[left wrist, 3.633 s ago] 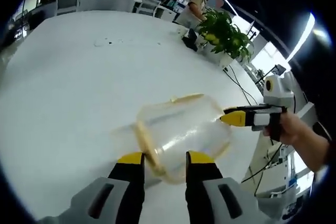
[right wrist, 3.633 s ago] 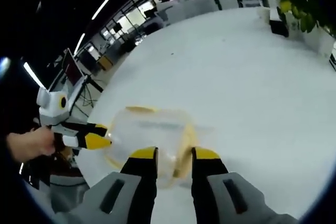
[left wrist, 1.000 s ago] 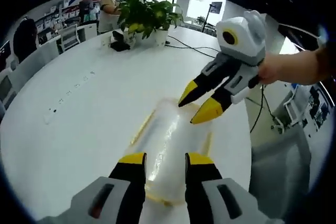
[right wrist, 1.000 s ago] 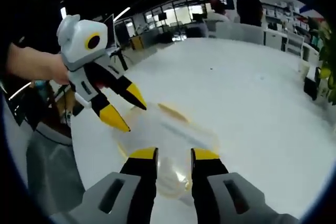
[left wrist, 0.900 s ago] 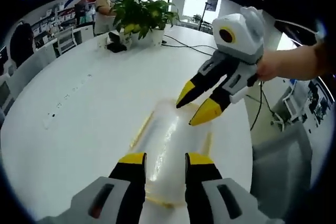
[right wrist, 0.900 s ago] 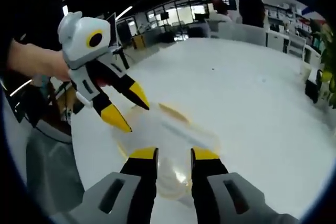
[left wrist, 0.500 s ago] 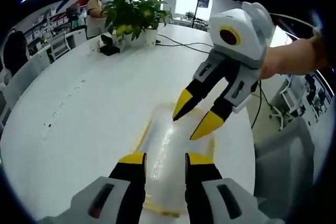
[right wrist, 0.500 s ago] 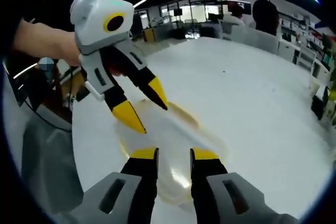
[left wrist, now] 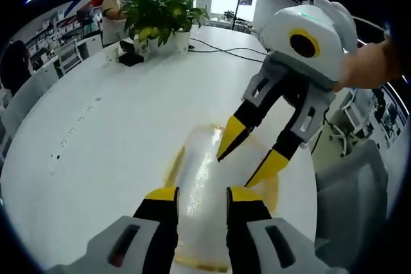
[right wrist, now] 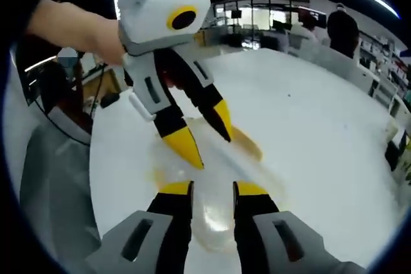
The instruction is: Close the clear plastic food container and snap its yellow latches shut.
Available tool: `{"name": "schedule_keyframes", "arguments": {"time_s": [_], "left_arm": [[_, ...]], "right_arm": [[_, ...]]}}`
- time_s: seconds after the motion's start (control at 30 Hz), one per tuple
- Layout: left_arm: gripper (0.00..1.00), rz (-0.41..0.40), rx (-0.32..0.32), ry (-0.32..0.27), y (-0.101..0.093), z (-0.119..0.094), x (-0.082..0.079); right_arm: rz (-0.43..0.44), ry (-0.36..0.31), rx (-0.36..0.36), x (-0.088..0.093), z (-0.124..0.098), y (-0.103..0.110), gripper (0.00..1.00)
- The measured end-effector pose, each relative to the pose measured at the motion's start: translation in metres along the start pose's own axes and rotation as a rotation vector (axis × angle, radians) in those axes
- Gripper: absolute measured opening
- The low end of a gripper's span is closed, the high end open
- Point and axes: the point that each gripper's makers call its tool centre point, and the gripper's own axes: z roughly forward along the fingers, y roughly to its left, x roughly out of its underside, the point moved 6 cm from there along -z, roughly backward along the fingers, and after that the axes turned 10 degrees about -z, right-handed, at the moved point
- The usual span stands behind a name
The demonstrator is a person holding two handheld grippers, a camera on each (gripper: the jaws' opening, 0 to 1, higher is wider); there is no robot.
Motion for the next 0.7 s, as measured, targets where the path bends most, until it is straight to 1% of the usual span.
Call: {"name": "schedule_keyframes", "arguments": {"time_s": [0.17, 0.33, 0.5, 0.67, 0.7], "left_arm": [[0.21, 0.003, 0.008, -0.003, 0.000, 0.003, -0.003], [0.20, 0.010, 0.010, -0.002, -0.002, 0.004, -0.006], [0.21, 0.011, 0.009, 0.002, -0.001, 0.004, -0.007], [0.23, 0.022, 0.001, -0.001, -0.002, 0.004, -0.011], [0.23, 0.025, 0.001, -0.004, -0.002, 0.003, -0.013]], "right_arm": [[-0.027, 0.002, -0.018, 0.002, -0.001, 0.003, 0.22], [-0.072, 0.003, -0.025, 0.004, -0.004, 0.008, 0.24], [-0.113, -0.003, -0.040, 0.006, -0.004, 0.016, 0.25], [-0.141, -0.011, -0.037, 0.008, -0.004, 0.019, 0.27], [-0.164, -0.012, -0.033, 0.008, -0.004, 0.020, 0.28]]}}
